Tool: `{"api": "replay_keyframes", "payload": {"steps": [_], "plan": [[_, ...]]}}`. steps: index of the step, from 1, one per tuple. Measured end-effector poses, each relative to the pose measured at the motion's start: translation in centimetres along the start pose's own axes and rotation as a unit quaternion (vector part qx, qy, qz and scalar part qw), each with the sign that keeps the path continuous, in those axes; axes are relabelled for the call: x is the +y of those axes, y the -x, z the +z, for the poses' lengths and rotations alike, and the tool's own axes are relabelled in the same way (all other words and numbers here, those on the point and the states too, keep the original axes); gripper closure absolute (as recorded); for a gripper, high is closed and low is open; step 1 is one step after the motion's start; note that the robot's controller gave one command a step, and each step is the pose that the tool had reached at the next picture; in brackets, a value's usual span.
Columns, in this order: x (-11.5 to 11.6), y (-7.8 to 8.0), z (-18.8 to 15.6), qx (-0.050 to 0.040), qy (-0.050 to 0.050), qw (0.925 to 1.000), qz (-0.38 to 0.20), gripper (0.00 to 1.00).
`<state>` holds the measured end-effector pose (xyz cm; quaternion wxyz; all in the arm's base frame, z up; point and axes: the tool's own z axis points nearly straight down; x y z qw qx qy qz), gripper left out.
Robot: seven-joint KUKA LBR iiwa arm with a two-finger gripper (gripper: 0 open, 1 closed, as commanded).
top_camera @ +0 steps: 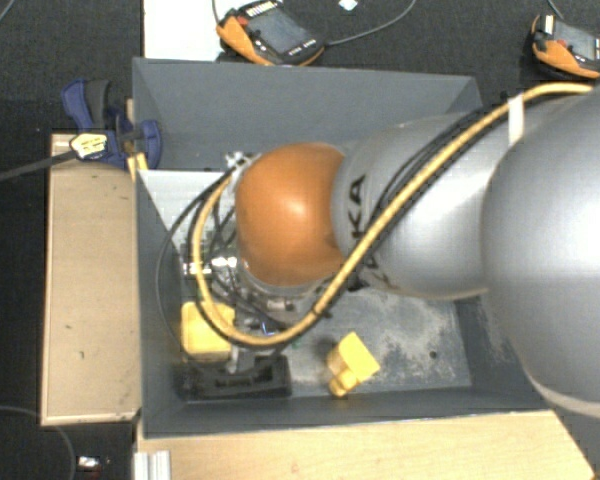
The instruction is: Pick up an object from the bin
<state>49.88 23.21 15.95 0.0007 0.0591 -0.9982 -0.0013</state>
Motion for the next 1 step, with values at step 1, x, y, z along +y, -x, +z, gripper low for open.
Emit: {"api": "replay_keyframes", "payload": {"steps": [1], "plan": [[-1.24,-2.35,-0.05,-0.0051,-0.001,0.9975,0.07,0.0]]}}
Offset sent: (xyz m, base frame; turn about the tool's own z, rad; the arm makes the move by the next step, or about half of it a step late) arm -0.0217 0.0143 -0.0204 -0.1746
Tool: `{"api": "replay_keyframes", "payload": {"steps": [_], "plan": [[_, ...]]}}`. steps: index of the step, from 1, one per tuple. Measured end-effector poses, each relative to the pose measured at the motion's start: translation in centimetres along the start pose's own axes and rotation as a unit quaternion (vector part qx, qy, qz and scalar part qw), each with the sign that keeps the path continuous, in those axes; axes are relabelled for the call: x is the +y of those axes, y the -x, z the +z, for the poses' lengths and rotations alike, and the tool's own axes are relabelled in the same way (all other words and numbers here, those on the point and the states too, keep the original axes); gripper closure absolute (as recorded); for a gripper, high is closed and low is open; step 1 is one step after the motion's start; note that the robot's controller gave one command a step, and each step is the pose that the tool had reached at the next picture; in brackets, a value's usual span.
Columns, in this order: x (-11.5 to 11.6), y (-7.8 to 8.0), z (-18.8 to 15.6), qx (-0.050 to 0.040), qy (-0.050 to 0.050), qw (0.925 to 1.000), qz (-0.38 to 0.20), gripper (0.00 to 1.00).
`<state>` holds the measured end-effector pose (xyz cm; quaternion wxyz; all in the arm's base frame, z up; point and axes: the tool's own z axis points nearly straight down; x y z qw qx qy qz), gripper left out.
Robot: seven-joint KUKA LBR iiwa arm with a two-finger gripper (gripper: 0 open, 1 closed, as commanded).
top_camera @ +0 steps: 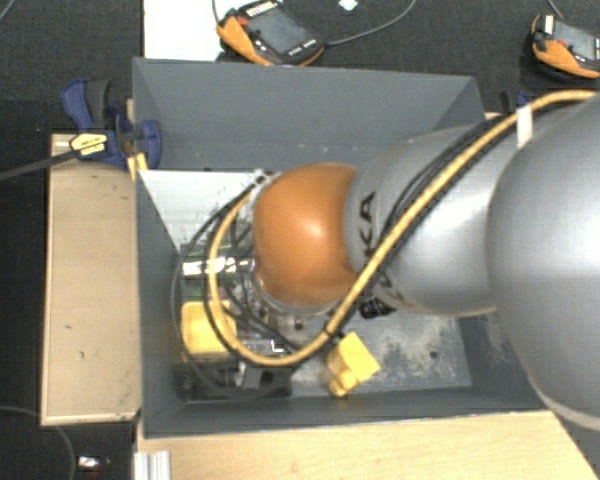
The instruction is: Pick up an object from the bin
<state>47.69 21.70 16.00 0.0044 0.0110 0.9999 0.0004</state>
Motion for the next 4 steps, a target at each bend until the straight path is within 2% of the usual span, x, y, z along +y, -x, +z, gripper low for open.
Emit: {"api": "replay_keyframes", "payload": {"steps": [1,2,3,4], "plan": [[3.0,0.0,2.1,0.0022,0.002,0.9876,-0.157,0.0],[1.1,0.3,8.6,-0.0054,0.003,0.981,-0.194,0.0],[1.2,0.1,8.6,-0.0017,0.004,0.9556,-0.295,1.0],[1.2,0.1,8.5,-0.0017,0.004,0.9558,-0.294,1.0]]}}
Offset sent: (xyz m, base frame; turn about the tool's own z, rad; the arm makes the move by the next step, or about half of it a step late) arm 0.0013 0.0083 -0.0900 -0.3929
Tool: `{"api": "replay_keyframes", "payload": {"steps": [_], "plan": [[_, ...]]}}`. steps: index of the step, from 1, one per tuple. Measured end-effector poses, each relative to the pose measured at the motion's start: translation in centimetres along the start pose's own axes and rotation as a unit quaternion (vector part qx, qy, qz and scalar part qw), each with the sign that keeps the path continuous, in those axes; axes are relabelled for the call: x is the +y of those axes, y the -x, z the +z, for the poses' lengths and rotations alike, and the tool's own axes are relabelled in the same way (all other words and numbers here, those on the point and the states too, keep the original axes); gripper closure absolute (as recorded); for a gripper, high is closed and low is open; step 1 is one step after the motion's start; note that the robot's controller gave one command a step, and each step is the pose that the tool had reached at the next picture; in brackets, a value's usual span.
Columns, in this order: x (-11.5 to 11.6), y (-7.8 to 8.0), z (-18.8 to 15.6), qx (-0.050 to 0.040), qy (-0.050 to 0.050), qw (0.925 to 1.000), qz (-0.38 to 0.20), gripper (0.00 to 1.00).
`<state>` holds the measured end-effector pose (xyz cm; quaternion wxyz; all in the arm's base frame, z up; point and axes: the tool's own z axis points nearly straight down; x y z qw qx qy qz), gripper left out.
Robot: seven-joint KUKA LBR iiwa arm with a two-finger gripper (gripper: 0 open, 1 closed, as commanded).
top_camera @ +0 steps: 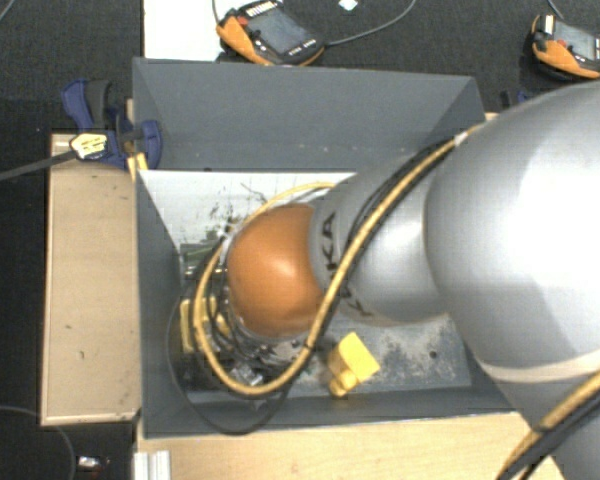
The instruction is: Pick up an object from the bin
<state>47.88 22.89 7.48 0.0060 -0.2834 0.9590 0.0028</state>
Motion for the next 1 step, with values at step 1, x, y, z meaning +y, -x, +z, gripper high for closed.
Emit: {"api": "replay_keyframes", "payload": {"steps": [1], "plan": [[-0.08,0.11,-2.95,-0.0025,-0.001,1.0,0.001,1.0]]}}
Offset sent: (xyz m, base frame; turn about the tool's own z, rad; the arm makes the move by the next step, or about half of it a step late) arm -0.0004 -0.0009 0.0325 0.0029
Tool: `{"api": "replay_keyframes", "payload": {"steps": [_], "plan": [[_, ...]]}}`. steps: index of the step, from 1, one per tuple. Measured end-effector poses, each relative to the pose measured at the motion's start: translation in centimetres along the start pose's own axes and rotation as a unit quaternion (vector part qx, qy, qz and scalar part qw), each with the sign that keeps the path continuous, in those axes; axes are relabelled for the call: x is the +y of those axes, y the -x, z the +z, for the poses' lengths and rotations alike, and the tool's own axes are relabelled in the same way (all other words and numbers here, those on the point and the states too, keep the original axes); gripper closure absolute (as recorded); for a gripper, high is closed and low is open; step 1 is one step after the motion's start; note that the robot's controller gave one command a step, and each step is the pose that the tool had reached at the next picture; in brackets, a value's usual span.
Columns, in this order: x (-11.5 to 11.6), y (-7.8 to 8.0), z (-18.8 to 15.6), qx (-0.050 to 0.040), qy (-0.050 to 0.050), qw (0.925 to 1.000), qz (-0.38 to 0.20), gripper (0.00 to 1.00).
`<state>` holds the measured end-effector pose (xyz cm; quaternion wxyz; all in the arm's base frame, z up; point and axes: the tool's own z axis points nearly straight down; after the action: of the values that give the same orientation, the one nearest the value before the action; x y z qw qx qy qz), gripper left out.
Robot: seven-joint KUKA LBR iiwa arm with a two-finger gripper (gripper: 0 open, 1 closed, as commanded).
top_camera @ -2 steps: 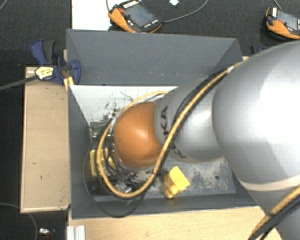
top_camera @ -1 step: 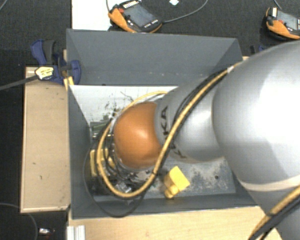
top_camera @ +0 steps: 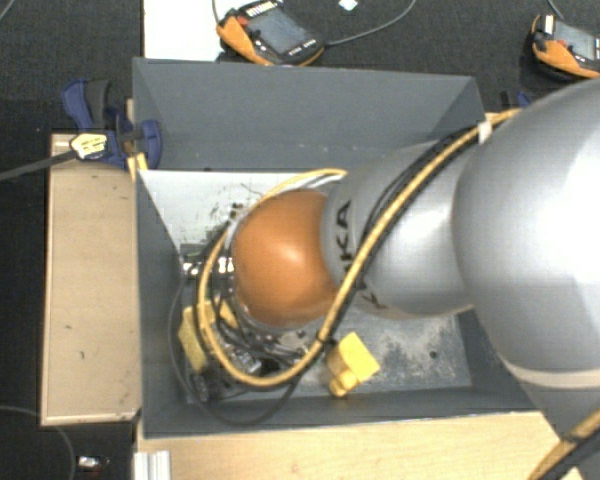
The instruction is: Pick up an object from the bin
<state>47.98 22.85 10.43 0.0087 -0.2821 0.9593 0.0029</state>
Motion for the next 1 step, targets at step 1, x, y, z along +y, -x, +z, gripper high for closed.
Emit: {"api": "replay_keyframes", "payload": {"steps": [1], "plan": [[0.02,-0.1,-1.26,0.0014,0.0,1.0,0.0,1.0]]}}
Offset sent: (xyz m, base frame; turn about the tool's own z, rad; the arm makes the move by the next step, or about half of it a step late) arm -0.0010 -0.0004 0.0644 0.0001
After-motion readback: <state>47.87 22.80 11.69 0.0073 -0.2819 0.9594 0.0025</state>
